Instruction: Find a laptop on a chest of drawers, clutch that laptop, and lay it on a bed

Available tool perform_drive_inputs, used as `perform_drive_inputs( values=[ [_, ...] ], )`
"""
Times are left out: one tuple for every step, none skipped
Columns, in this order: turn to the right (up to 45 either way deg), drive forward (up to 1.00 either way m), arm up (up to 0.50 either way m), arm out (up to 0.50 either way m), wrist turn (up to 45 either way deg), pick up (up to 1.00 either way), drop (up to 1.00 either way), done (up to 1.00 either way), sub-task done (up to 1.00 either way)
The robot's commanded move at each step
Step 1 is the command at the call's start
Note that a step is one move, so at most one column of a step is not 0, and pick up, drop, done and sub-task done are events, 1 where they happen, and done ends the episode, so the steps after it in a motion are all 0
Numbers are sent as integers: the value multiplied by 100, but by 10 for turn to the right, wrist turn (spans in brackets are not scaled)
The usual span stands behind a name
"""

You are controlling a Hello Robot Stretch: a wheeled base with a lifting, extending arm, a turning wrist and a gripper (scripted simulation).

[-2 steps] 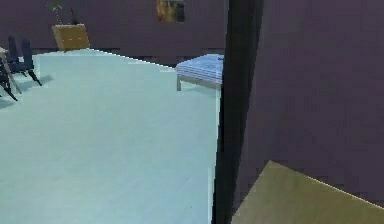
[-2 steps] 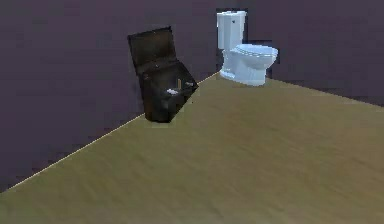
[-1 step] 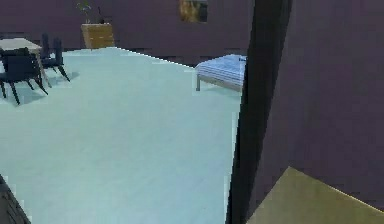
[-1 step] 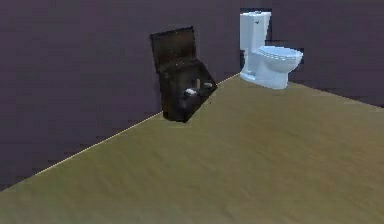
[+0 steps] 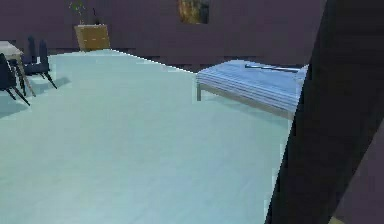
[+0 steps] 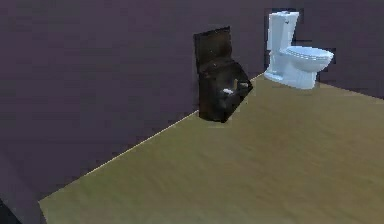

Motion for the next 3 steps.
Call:
perform_drive_inputs(
  values=[
    [-270, 0, 0, 0, 0, 0, 0, 0, 0],
    [0, 100, 0, 0, 0, 0, 0, 0, 0],
    [0, 100, 0, 0, 0, 0, 0, 0, 0]
  ],
)
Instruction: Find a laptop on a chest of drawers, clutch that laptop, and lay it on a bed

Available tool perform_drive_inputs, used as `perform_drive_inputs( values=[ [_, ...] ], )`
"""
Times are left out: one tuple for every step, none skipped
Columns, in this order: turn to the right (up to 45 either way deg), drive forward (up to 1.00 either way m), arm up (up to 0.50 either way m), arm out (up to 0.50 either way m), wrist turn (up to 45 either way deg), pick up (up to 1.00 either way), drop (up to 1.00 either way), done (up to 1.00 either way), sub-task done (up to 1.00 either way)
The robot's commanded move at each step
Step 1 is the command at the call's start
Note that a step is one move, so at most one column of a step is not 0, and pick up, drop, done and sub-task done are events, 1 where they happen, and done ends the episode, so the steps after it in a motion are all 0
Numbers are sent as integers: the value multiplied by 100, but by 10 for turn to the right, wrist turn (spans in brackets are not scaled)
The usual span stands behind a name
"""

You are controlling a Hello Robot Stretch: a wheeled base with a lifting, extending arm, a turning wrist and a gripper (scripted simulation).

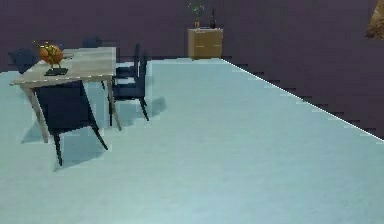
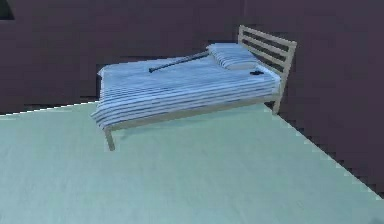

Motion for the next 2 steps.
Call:
perform_drive_inputs(
  values=[
    [0, 100, 0, 0, 0, 0, 0, 0, 0],
    [0, 100, 0, 0, 0, 0, 0, 0, 0]
  ],
)
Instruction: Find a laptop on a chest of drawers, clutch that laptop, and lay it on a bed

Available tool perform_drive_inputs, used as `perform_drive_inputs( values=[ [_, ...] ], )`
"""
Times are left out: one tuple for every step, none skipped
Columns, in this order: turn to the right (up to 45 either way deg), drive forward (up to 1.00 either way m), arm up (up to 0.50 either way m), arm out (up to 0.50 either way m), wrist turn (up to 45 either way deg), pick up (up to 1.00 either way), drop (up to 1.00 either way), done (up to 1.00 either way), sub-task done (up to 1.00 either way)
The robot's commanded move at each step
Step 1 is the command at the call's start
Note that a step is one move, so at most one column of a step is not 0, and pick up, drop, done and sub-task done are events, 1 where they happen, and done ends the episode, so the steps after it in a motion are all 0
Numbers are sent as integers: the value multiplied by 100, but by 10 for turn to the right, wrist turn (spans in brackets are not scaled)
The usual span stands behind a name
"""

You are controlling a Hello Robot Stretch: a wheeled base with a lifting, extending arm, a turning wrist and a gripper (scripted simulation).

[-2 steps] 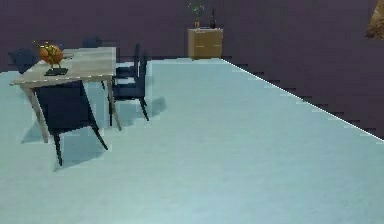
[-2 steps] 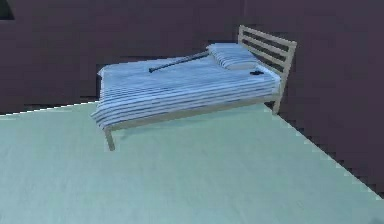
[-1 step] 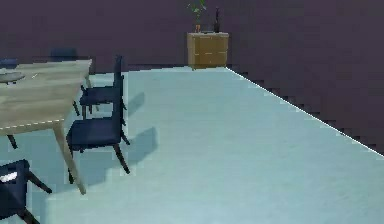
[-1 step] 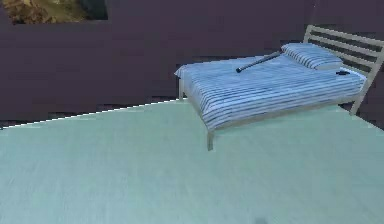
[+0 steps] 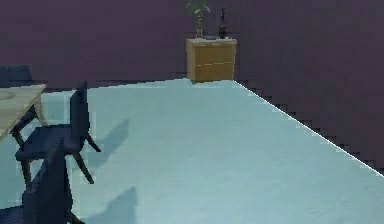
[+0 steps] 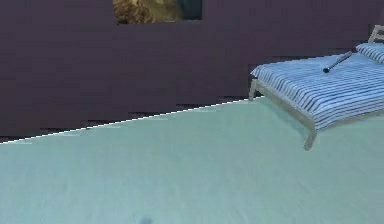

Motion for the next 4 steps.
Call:
perform_drive_inputs(
  values=[
    [-30, 0, 0, 0, 0, 0, 0, 0, 0],
    [150, 0, 0, 0, 0, 0, 0, 0, 0],
    [0, 40, 0, 0, 0, 0, 0, 0, 0],
    [-180, 0, 0, 0, 0, 0, 0, 0, 0]
  ],
)
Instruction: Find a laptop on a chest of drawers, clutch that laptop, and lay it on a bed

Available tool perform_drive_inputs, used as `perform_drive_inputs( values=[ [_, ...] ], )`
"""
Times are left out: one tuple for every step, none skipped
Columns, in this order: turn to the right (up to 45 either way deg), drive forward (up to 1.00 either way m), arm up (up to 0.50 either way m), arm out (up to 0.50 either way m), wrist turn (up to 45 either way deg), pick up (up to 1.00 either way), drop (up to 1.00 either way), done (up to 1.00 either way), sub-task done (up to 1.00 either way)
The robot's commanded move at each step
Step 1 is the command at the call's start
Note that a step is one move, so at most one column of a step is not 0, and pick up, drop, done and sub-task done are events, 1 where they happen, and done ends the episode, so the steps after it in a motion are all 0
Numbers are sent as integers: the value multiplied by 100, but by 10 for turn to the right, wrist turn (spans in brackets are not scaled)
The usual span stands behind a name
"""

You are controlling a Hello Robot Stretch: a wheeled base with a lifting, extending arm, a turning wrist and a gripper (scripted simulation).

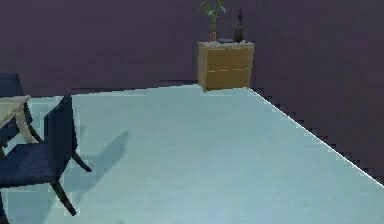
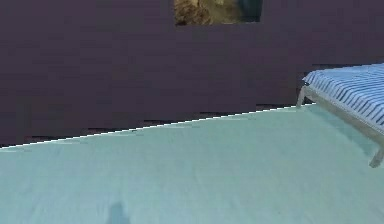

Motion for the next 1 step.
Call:
perform_drive_inputs(
  values=[
    [0, 100, 0, 0, 0, 0, 0, 0, 0]
  ],
)
